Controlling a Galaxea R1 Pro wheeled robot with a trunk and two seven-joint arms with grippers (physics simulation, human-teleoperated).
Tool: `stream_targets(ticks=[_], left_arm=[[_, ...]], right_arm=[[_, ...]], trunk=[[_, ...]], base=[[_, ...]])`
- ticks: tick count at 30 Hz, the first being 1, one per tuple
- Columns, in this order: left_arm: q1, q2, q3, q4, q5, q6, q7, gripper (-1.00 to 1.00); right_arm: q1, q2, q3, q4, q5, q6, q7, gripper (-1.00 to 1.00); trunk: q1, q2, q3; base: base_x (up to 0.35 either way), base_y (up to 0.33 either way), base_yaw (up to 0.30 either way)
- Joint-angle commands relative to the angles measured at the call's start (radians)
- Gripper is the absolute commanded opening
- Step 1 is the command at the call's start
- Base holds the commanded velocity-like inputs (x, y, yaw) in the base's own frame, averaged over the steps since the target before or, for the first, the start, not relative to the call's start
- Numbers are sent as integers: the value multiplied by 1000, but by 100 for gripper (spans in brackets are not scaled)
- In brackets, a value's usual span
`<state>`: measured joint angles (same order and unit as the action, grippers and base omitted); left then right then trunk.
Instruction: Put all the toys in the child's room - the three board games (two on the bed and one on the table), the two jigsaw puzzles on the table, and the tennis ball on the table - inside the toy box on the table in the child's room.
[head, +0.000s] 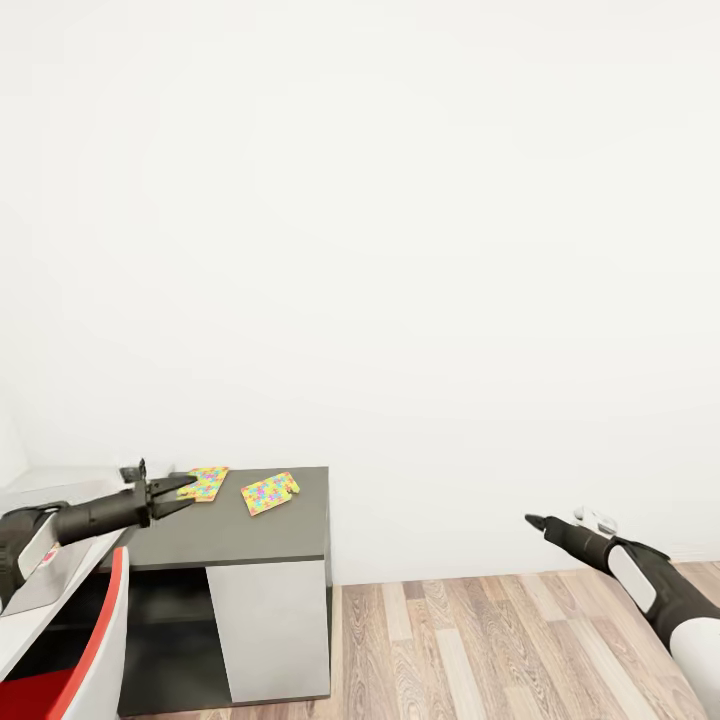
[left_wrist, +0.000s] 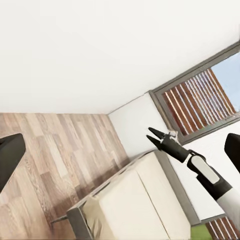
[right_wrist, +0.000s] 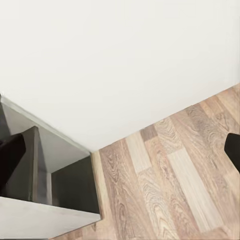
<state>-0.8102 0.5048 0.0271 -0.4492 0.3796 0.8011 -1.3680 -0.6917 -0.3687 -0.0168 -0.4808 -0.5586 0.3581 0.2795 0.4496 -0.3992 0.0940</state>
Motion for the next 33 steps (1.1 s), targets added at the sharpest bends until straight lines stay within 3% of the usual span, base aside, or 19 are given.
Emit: stream_targets(ticks=[1, 4, 10, 15, 16, 18, 23, 33], left_arm=[[-3, -11, 0, -7, 3, 13, 36, 100], [-6, -33, 1, -38, 3, 16, 124, 100], [-8, -106, 2, -120, 4, 20, 364, 100], [-9, -176, 6, -192, 5, 16, 609, 100], [-9, -206, 25, -211, 6, 8, 735, 100], [-9, -216, 43, -216, 7, -8, 787, 100], [-9, -228, 65, -220, 10, -86, 839, 100], [-9, -242, 68, -221, 6, -107, 860, 100]], right_arm=[[0, 1, -1, -13, -6, 5, -1, 100], [0, 3, -1, -37, -5, 4, -5, 100], [0, 5, -1, -59, -4, 1, -13, 100], [0, 6, 1, -63, -4, 1, -13, 100], [0, 12, 3, -63, -2, -1, -18, 100], [0, 20, 3, -63, -1, -2, -19, 100], [0, 32, 4, -64, 0, -3, -18, 100], [0, 29, 12, -67, 2, -2, 1, 100]], trunk=[[0, -1, -1], [0, -1, -1], [0, -1, -1], [0, -1, -1], [0, -1, -1], [0, -1, -1], [0, -1, -1], [0, -1, -1]], base=[[0, 0, 0], [0, 0, 0], [0, 0, 0], [0, 0, 0], [0, 0, 0], [0, 0, 0], [0, 0, 0], [34, -13, 0]])
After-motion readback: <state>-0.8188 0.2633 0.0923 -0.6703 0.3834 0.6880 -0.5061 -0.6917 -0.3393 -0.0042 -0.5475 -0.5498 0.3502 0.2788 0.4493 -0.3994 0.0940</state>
